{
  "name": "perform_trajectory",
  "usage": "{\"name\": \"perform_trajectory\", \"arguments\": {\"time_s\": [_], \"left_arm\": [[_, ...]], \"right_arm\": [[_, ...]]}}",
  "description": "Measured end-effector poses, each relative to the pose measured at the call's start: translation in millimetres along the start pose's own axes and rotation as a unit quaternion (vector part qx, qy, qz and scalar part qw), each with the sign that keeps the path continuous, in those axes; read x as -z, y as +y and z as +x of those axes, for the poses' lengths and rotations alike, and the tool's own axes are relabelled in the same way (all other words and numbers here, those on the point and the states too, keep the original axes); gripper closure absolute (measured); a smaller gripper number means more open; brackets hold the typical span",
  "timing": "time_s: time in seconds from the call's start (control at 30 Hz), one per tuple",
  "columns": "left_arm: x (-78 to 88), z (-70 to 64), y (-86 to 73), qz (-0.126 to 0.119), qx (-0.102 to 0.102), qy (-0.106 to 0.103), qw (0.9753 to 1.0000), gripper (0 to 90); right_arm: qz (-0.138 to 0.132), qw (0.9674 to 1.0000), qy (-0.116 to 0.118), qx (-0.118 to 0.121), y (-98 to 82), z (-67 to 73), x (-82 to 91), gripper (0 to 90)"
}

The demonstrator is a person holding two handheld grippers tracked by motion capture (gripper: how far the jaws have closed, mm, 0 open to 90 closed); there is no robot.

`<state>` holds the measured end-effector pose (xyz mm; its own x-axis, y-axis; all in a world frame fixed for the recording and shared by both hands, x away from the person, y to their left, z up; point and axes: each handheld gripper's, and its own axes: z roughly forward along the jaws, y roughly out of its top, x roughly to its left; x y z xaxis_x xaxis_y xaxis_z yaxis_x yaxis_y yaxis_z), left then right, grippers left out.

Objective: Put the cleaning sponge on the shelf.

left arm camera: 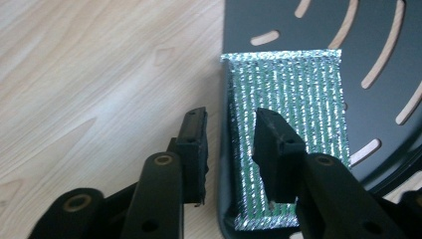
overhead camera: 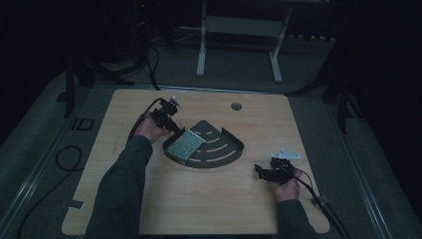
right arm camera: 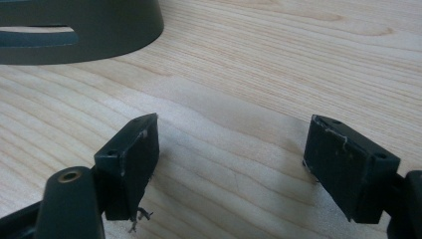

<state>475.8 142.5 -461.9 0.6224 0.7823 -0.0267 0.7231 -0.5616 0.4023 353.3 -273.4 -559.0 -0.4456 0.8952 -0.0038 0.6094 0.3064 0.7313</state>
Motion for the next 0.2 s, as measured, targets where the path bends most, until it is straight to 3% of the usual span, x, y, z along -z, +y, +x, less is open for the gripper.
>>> {"name": "perform_trajectory", "arguments": {"time_s": [0.2], "left_arm": [[11.8, 6.4, -4.4, -0.014, 0.015, 0.017, 0.9996, 61.7]], "right_arm": [[0.0, 1.0, 0.0, 0.0, 0.0, 0.0, 0.0, 21.1]]}}
